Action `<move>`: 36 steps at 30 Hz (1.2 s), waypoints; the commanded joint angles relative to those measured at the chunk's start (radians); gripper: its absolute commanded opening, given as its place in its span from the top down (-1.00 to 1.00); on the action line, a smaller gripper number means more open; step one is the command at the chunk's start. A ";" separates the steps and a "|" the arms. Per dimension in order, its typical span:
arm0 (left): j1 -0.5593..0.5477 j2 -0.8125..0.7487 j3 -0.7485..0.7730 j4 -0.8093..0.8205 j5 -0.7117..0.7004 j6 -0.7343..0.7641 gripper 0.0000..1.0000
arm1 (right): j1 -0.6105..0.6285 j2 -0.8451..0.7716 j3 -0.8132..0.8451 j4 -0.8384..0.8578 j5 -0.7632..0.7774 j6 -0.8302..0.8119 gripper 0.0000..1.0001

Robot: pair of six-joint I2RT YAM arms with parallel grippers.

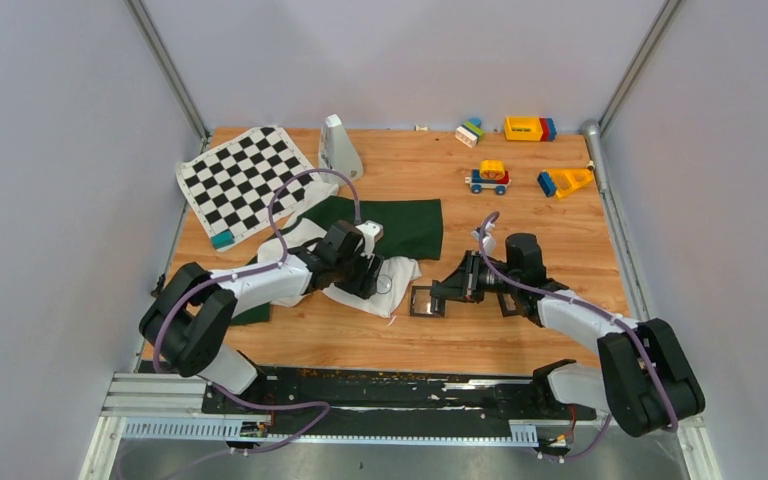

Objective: Remove the brooch from the garment

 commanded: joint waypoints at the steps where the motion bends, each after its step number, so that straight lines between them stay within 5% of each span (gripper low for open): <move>1: -0.003 0.038 0.059 -0.004 0.029 0.038 -0.37 | -0.004 0.063 -0.036 0.204 -0.113 0.057 1.00; 16: -0.003 0.074 0.070 0.079 0.161 0.046 -0.25 | -0.005 0.229 -0.072 0.419 -0.182 0.113 1.00; 30: -0.028 0.176 0.161 0.030 0.052 0.076 -0.21 | -0.005 0.310 -0.070 0.494 -0.201 0.129 1.00; 36: -0.069 0.188 0.185 0.011 -0.008 0.097 0.18 | -0.005 0.324 -0.067 0.504 -0.209 0.130 1.00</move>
